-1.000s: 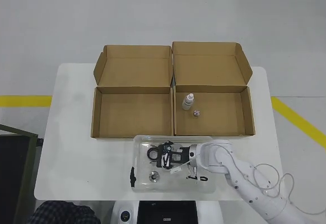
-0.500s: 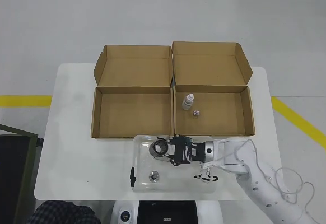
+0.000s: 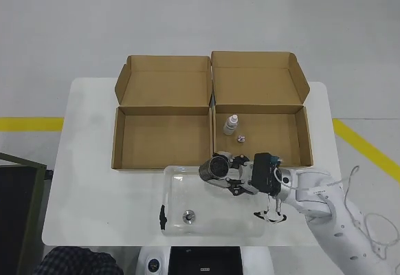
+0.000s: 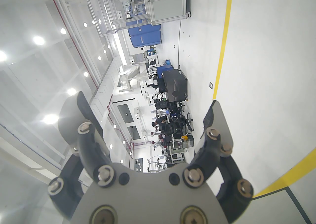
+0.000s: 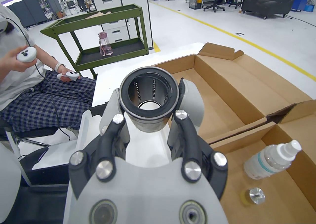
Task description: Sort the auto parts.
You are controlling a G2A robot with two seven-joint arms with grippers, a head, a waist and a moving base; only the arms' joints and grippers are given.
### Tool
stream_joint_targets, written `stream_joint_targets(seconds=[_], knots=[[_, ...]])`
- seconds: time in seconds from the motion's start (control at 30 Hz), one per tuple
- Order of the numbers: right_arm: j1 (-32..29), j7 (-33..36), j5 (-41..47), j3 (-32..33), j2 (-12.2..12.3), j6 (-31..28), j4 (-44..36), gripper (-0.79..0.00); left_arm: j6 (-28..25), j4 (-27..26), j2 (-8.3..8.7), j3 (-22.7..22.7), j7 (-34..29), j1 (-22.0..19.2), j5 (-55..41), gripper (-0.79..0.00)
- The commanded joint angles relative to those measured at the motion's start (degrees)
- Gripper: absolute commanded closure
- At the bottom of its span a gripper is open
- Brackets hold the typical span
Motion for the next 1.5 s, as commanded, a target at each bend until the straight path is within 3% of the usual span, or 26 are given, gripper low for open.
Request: stream_joint_targets(seconds=[0.0, 0.7, 1.17, 1.47], knots=[[-0.29, -0.47, 0.90, 0.57, 0.06, 0.04, 0.26, 0.000, 0.00, 0.00, 0.00, 0.00, 0.00, 0.00, 0.00, -0.785], [0.23, -2.57, 2.78, 1.24, -0.23, 3.37, 1.84, 0.000, 0.00, 0.00, 0.00, 0.00, 0.00, 0.00, 0.00, -0.785], [5.72, 0.37, -6.86, -6.57, -1.86, 10.10, 4.73, 0.000, 0.00, 0.00, 0.00, 0.00, 0.00, 0.00, 0.00, -0.785], [13.10, 2.80, -10.10, -12.60, -3.84, 14.98, 10.62, 0.000, 0.00, 0.00, 0.00, 0.00, 0.00, 0.00, 0.00, -0.785]])
